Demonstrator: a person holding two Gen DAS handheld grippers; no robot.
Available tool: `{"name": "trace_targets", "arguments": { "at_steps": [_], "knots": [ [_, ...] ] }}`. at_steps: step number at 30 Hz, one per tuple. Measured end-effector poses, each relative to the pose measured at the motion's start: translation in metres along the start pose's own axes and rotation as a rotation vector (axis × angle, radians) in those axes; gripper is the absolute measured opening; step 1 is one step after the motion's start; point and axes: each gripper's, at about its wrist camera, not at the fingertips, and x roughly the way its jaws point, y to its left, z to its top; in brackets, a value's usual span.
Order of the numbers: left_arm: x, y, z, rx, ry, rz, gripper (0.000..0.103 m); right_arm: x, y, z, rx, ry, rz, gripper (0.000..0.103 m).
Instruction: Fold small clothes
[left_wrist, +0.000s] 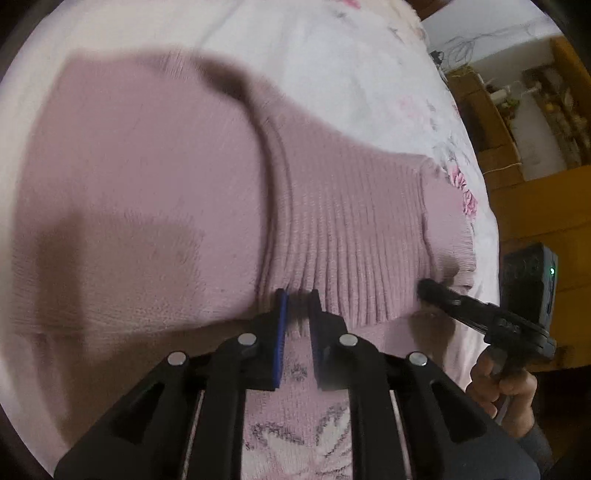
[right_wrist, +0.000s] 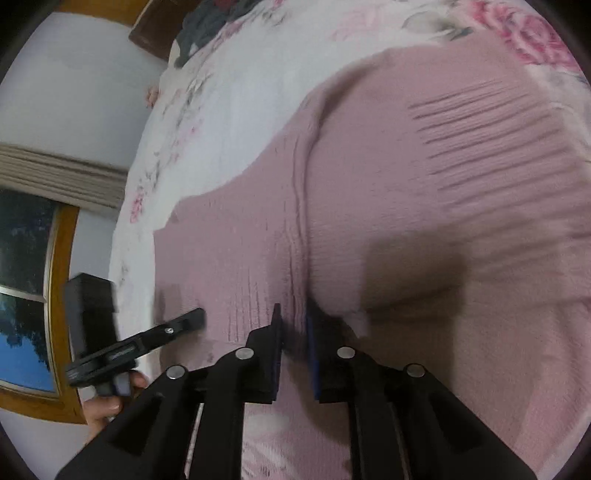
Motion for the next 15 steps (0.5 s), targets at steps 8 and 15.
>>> {"name": "trace_targets", "arguments": {
  "at_steps": [8, 15],
  "knots": [
    [-0.018, 0.001, -0.016, 0.005, -0.002, 0.002, 0.024, -0.022, -0.001, -0.011, 0.003, -0.042, 0.087, 0.04],
    [-0.089, 0.008, -0.077, -0.043, -0.066, -0.012, 0.081, -0.027, -0.018, -0.035, 0.051, 0.033, 0.048, 0.045]
  ]
}}
